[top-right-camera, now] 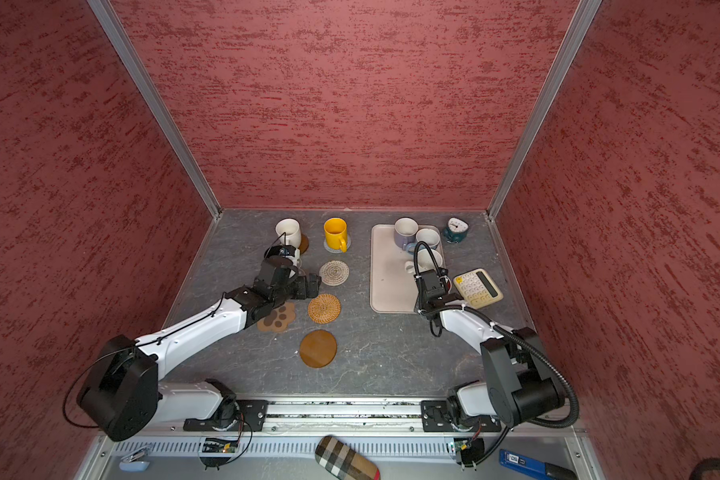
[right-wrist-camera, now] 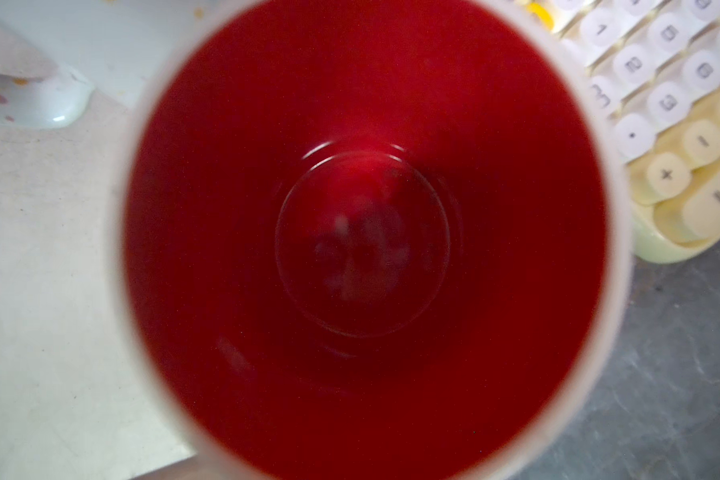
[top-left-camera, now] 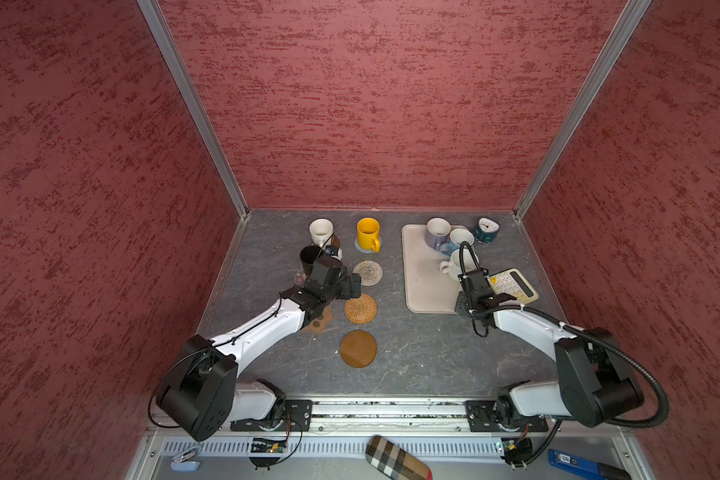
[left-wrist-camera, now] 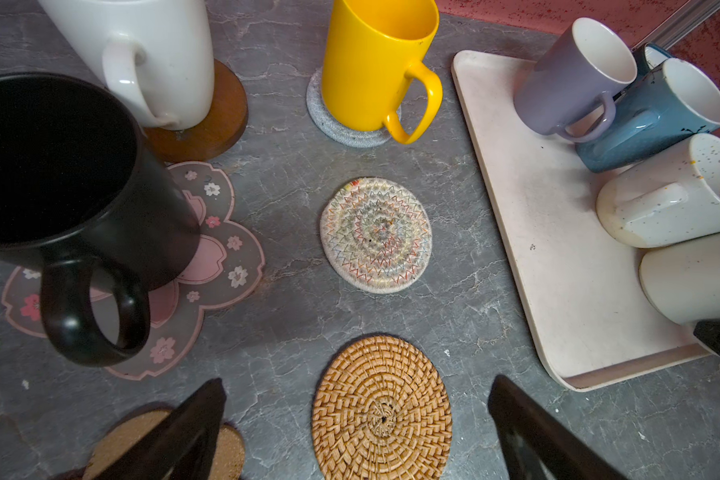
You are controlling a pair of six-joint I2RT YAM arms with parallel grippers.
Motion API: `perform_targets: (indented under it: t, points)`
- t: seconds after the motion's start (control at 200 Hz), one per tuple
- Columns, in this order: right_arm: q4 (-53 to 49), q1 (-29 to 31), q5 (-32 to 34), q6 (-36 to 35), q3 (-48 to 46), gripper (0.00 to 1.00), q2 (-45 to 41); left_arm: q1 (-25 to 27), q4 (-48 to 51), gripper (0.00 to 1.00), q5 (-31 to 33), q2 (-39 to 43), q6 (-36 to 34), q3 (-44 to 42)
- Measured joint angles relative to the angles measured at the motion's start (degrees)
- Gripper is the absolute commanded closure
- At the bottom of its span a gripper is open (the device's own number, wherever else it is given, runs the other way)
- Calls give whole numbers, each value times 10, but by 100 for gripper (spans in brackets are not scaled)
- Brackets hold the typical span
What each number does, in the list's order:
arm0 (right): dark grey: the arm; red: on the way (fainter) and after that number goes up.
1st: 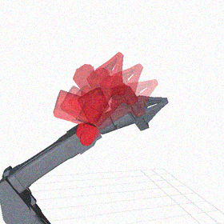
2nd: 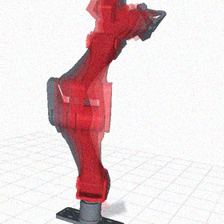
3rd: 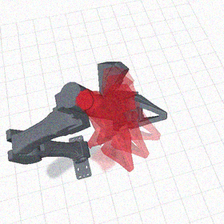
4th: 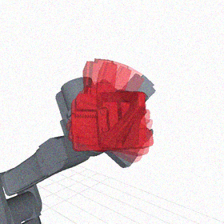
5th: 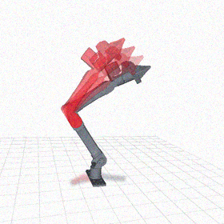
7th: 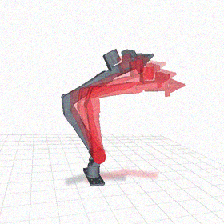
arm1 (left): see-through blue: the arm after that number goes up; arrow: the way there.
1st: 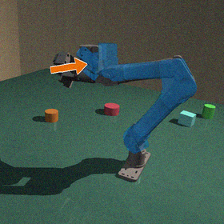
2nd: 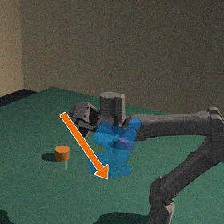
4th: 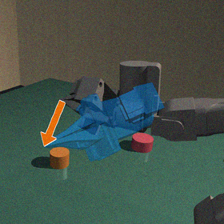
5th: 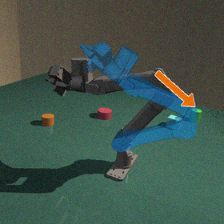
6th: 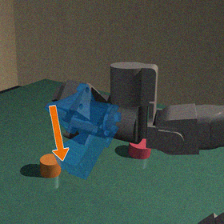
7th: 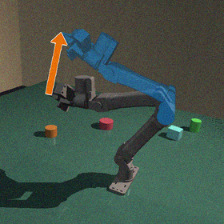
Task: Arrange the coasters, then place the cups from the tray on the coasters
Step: 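Grip the rim of the red-lined white mug with the right gripper and lift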
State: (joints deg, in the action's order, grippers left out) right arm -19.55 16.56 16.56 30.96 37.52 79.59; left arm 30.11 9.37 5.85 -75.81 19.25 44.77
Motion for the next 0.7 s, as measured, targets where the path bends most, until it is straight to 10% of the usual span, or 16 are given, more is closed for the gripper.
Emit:
perform_targets:
  t: [0.25, 0.696]
  points:
    - [2, -1, -9, -9, -1, 100, -4, 0, 1, 0, 0, 0, 0, 0]
    - [0, -2, -31, -10, -21, 100, -77, 3, 38, 0, 0, 18, 0, 20]
